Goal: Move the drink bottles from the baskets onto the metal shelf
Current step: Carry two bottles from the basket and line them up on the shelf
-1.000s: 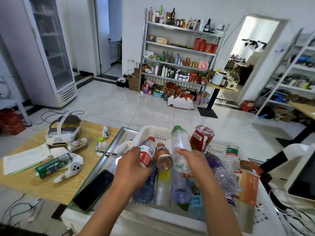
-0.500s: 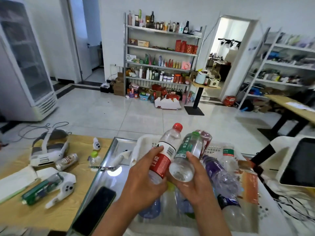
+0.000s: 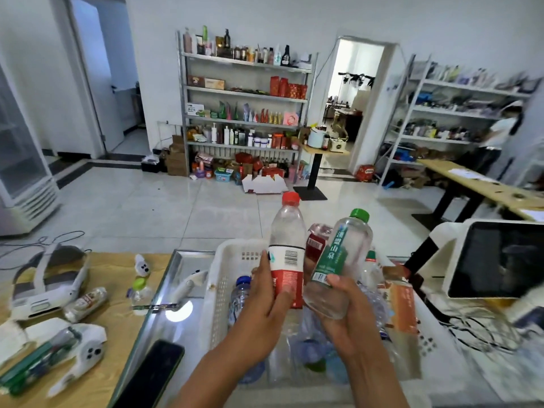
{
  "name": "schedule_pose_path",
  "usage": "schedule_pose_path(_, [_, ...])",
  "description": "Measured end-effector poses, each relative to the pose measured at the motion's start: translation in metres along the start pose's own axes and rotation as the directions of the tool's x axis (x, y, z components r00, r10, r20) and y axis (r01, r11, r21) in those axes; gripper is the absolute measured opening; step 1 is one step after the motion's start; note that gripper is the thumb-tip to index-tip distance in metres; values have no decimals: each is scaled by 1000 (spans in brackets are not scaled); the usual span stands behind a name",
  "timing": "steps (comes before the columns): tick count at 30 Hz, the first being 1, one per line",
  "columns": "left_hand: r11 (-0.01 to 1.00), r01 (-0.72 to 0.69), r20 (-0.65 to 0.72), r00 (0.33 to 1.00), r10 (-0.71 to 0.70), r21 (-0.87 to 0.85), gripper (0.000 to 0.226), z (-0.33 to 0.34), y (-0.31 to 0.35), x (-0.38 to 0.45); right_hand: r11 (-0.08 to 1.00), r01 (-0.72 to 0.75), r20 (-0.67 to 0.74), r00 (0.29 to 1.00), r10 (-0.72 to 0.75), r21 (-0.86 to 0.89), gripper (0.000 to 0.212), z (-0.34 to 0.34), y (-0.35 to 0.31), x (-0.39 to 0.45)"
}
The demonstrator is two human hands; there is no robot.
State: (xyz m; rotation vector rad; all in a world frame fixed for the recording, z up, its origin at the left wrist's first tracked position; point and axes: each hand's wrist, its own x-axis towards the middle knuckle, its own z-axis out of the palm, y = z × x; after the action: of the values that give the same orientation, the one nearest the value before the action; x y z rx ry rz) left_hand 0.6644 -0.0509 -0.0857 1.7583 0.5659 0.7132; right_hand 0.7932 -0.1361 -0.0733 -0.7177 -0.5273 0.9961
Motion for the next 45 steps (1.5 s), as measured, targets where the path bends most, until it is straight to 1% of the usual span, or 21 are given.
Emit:
schedule_pose_path(1, [999,23,-13,1000,-24,-43,66,3,-2,2,1000,12,-7,1000,-12,-25,31,-3,-7,-2])
schedule_pose_path(4, [953,205,13,978,-207,-222,72,7,7,15,993,83,-35,996,-86,-86,44,-16,-19,-9])
schedule_pose_path(6, [921,308,82,951,-297,-239,68,13,13,21,987,115,-82,989,-124,-111,63,-23,-26,-15])
schedule_pose_path(9, [883,353,88,935,-343,-309,74,30,13,22,984,137,-186,970,-157,-117,87,-29,-28,-28])
schedule_pose_path(12, [921,244,75,970,-232,-303,71,48,16,14,975,167,-355,911,-209,-144,99,-31,-28,-48])
schedule_pose_path(14, [945,145,110,987,-117,-293,71,55,22,7,960,183,-475,839,-266,-214,98,-34,-29,-68])
schedule_pose_path(17, [953,57,198,980,4,-299,71,57,27,-4,935,221,-611,710,-350,-278,97,-35,-27,-106])
schedule_pose_path(19, [953,27,288,956,65,-302,73,57,29,-13,911,297,-654,634,-413,-288,94,-34,-16,-136])
schedule_pose_path(21, [949,12,381,917,114,-314,75,63,30,-28,868,385,-668,560,-490,-314,80,-25,-4,-168])
schedule_pose_path(23, [942,1,447,881,157,-334,69,70,31,-48,826,451,-690,478,-543,-338,75,-12,6,-198])
schedule_pose_path(25, [930,28,539,821,187,-366,65,78,33,-72,801,474,-738,377,-560,-366,80,3,15,-230])
schedule_pose_path(28, [931,40,661,715,226,-362,71,90,28,-110,808,433,-806,253,-535,-401,84,29,31,-286])
schedule_pose_path(29, [936,34,701,673,238,-350,74,95,28,-123,801,418,-815,204,-542,-428,79,37,37,-305])
schedule_pose_path(32, [938,17,797,534,284,-346,76,106,36,-169,771,367,-807,83,-585,-521,45,69,53,-359])
schedule_pose_path(34, [929,-16,832,438,340,-371,76,110,46,-204,750,295,-791,-34,-610,-592,39,88,65,-396])
schedule_pose_path(35, [924,-30,844,396,362,-382,76,110,51,-224,743,252,-781,-106,-616,-620,40,97,72,-416])
schedule_pose_path(38, [904,-50,861,287,420,-424,77,106,65,-279,724,168,-732,-316,-603,-669,70,129,101,-470])
schedule_pose_path(39, [898,-53,866,245,435,-436,76,102,71,-301,716,144,-705,-383,-597,-683,73,141,113,-488])
schedule_pose_path(42, [882,-47,872,139,470,-468,72,84,82,-366,692,47,-590,-567,-575,-720,63,193,149,-536])
schedule_pose_path(43, [878,-44,872,103,479,-477,73,75,85,-391,698,13,-556,-614,-559,-716,59,215,164,-554])
schedule_pose_path(45, [876,-25,875,32,482,-482,76,53,93,-440,710,-41,-508,-670,-542,-703,53,261,193,-589])
